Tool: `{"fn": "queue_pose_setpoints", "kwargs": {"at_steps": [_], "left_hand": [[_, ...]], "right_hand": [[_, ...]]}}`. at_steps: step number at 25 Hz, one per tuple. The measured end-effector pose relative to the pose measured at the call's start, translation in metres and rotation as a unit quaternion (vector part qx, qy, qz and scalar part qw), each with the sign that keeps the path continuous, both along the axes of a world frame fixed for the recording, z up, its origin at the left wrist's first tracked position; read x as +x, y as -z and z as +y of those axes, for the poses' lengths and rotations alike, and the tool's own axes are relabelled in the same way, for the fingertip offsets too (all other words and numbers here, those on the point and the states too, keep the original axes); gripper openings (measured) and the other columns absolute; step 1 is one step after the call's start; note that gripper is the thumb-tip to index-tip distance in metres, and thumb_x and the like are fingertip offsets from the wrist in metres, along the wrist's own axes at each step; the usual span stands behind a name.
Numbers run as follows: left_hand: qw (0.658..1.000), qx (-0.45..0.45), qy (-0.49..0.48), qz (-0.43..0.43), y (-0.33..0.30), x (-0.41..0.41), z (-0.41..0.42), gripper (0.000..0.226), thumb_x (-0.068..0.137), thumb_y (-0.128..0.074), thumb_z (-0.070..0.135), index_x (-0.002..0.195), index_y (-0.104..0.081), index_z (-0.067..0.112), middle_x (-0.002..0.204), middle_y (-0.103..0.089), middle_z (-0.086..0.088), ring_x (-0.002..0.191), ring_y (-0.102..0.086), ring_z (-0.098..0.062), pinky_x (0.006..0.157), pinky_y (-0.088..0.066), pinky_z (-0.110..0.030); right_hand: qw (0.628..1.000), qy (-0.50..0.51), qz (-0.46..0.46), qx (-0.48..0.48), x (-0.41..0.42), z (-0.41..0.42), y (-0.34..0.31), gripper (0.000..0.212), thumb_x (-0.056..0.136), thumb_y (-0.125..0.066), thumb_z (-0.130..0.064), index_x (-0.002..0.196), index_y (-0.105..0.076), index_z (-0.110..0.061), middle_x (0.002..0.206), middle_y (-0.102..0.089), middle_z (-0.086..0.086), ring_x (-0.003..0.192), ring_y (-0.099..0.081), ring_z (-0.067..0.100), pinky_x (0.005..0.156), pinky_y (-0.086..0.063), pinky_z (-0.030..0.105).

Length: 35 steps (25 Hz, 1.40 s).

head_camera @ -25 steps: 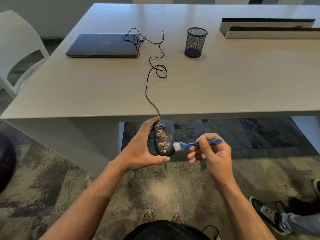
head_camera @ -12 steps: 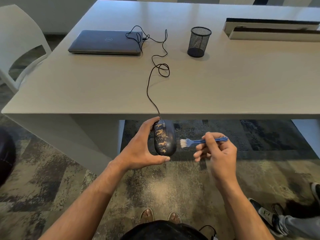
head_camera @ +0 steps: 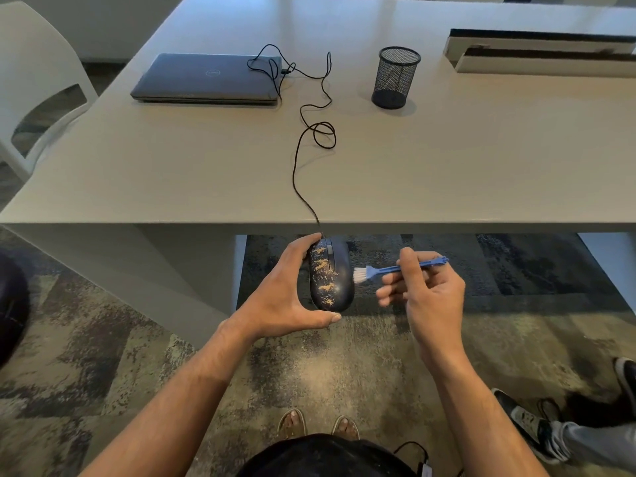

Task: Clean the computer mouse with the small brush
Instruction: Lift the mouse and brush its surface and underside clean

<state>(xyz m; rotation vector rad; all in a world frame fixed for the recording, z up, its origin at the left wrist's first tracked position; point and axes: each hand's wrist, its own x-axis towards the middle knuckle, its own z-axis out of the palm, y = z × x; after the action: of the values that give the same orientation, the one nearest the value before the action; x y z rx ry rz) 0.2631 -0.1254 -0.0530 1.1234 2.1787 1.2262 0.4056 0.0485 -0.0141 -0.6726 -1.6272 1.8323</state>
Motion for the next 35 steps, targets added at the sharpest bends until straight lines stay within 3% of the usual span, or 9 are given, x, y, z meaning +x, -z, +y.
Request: {"fn": "queue_pose_setpoints", "kwargs": {"at_steps": [3,9,14,19,26,32,35], "left_hand": [[1.0,0.005,0.005,0.001,0.0,0.001,0.003,0.118,0.059,-0.091,0.047,0.153,-0.02,0.034,0.152,-0.035,0.013,0.139,-0.036,0.003,0.111,-0.028,-0.012],[1.0,0.005,0.005,0.002,0.0,-0.004,0.0,0.118,0.06,-0.091,0.047,0.153,-0.021,0.034,0.151,-0.035,0.013,0.138,-0.037,0.002,0.11,-0.028,-0.011],[1.0,0.008,0.01,0.001,0.0,-0.006,0.003,0.118,0.06,-0.091,0.048,0.153,-0.02,0.034,0.152,-0.035,0.011,0.14,-0.038,-0.003,0.114,-0.031,-0.021],[1.0,0.004,0.007,0.0,0.001,-0.009,0.002,0.119,0.06,-0.09,0.051,0.153,-0.019,0.037,0.152,-0.033,0.015,0.139,-0.035,0.002,0.113,-0.029,-0.016],[1.0,0.011,0.007,-0.007,-0.003,-0.01,0.007,0.12,0.059,-0.09,0.053,0.154,-0.02,0.032,0.154,-0.034,0.011,0.142,-0.035,-0.003,0.118,-0.031,-0.026],[1.0,0.0,0.001,-0.006,-0.006,-0.01,0.006,0.12,0.059,-0.089,0.054,0.154,-0.02,0.031,0.154,-0.033,0.011,0.143,-0.034,-0.005,0.12,-0.03,-0.03],[1.0,-0.001,0.005,-0.006,-0.009,-0.009,0.009,0.12,0.059,-0.089,0.053,0.155,-0.021,0.029,0.154,-0.033,0.01,0.143,-0.035,-0.005,0.121,-0.03,-0.033]], "right_hand": [[0.999,-0.041,0.011,0.021,-0.014,-0.009,-0.004,0.028,0.093,-0.063,-0.034,0.095,-0.063,-0.005,0.069,-0.072,0.011,0.054,-0.07,0.023,0.048,-0.058,0.03],[0.999,-0.022,-0.005,0.031,-0.005,-0.001,-0.005,0.024,0.093,-0.063,-0.034,0.091,-0.064,-0.01,0.067,-0.071,0.01,0.053,-0.07,0.024,0.048,-0.058,0.031],[0.998,-0.043,0.029,0.039,-0.015,-0.01,-0.005,0.024,0.093,-0.064,-0.033,0.093,-0.064,-0.009,0.069,-0.072,0.012,0.055,-0.071,0.025,0.049,-0.058,0.032],[0.999,-0.011,0.012,0.038,0.003,-0.006,0.005,0.016,0.094,-0.064,-0.034,0.085,-0.067,-0.02,0.069,-0.071,0.014,0.055,-0.071,0.027,0.049,-0.058,0.032],[0.997,-0.034,0.063,0.04,-0.001,-0.006,0.002,0.015,0.096,-0.062,-0.032,0.09,-0.067,-0.019,0.071,-0.071,0.015,0.057,-0.072,0.027,0.05,-0.059,0.031],[0.998,-0.009,0.053,0.033,0.015,0.0,0.013,0.014,0.096,-0.063,-0.031,0.087,-0.068,-0.021,0.07,-0.07,0.018,0.057,-0.072,0.03,0.049,-0.058,0.033],[0.994,-0.057,0.086,0.035,0.013,-0.001,0.013,0.014,0.096,-0.062,-0.032,0.09,-0.068,-0.021,0.074,-0.071,0.018,0.06,-0.072,0.03,0.052,-0.059,0.033]]}}
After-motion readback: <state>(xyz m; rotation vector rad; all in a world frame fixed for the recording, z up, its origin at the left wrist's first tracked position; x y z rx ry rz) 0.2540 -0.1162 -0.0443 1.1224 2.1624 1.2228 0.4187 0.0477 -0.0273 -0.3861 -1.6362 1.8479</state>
